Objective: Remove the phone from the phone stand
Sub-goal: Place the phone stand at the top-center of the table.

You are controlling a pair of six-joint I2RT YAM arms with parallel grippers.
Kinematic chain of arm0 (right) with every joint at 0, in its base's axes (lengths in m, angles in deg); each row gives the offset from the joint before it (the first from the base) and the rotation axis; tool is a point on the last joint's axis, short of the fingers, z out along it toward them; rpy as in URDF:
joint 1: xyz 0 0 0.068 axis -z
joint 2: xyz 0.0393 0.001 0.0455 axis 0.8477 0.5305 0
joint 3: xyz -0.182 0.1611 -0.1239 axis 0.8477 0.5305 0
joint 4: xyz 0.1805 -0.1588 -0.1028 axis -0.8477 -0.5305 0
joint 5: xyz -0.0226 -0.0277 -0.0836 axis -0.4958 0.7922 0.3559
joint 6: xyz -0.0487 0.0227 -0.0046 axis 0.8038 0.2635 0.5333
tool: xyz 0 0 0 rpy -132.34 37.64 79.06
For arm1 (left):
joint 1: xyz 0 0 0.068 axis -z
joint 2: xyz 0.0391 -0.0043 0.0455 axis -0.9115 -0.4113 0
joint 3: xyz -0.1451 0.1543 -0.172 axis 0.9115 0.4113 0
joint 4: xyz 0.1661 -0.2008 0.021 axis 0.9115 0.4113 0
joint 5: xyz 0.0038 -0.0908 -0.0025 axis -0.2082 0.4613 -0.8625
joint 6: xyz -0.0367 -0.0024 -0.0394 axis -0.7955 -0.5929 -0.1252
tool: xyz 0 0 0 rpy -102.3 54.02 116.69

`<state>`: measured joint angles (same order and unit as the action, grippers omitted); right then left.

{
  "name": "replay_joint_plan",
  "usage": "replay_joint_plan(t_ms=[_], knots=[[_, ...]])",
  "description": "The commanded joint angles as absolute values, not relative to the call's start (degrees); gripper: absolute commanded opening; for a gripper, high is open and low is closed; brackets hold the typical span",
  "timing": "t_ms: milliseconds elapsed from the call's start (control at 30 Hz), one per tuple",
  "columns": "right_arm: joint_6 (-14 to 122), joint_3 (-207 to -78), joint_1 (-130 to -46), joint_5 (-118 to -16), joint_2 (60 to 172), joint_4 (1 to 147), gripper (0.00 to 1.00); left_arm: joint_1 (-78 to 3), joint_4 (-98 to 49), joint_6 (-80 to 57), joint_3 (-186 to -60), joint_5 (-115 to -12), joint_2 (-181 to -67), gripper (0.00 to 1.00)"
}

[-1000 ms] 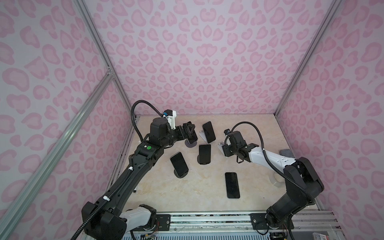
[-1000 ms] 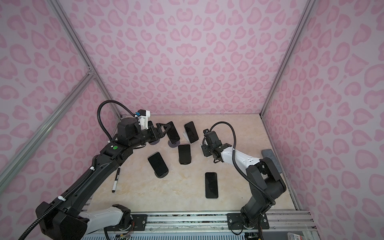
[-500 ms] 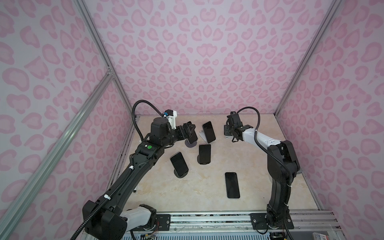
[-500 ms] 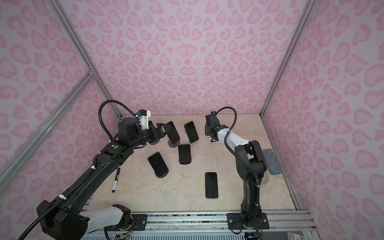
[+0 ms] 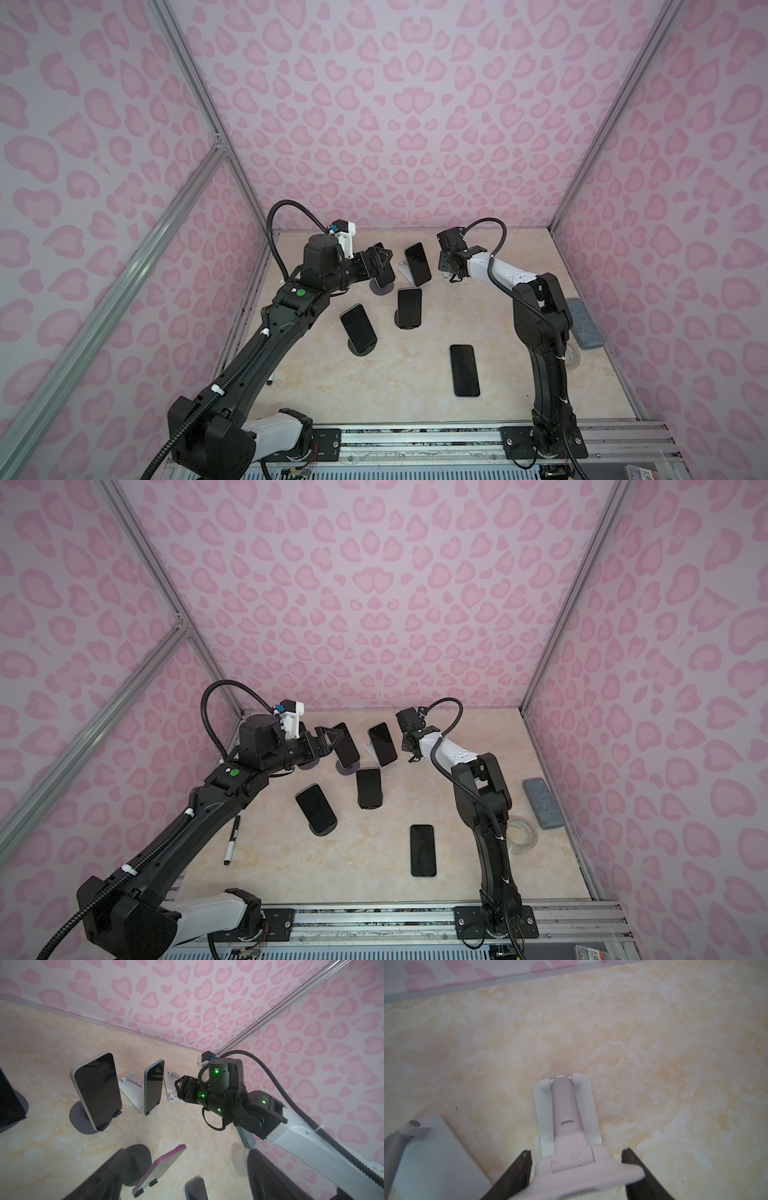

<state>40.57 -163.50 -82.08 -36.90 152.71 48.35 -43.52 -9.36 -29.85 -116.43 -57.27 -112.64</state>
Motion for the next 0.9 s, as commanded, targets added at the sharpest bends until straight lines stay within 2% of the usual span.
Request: replay_joint_plan(t_ms=[0, 133, 300, 400, 533, 667, 867], knots=[[38.4, -163.8, -82.2, -34.1, 153.6, 46.3, 0.63, -43.7, -10.5, -30.0, -117.3, -56.4, -112.7, 0.93], [39.8, -164.9, -82.3, -36.9, 153.4, 45.0, 0.77, -43.7, -10.5, -29.8, -117.2, -56.6, -112.3, 0.93], [42.3, -166.2, -83.0, -38.0, 150.4, 43.7, 0.87, -43.6, -9.9, -29.0, -117.8, -56.1, -112.4, 0.98], [43.0, -166.9, -83.0, -36.3, 147.6, 41.9, 0.88, -43.7, -9.5, -28.1, -117.9, -57.0, -111.7, 1.0], [43.6, -163.6, -83.7, -34.9, 140.7, 42.0, 0.88, -43.7, -9.9, -27.4, -117.4, -59.0, -110.3, 0.98], [43.4, -153.5, -86.6, -33.4, 131.4, 46.2, 0.82, -43.7, -10.7, -26.9, -116.5, -60.7, -109.7, 0.98], [38.1, -134.6, -92.4, -32.4, 118.2, 52.7, 0.81, -44.0, -10.8, -27.7, -116.7, -58.8, -110.0, 0.99]])
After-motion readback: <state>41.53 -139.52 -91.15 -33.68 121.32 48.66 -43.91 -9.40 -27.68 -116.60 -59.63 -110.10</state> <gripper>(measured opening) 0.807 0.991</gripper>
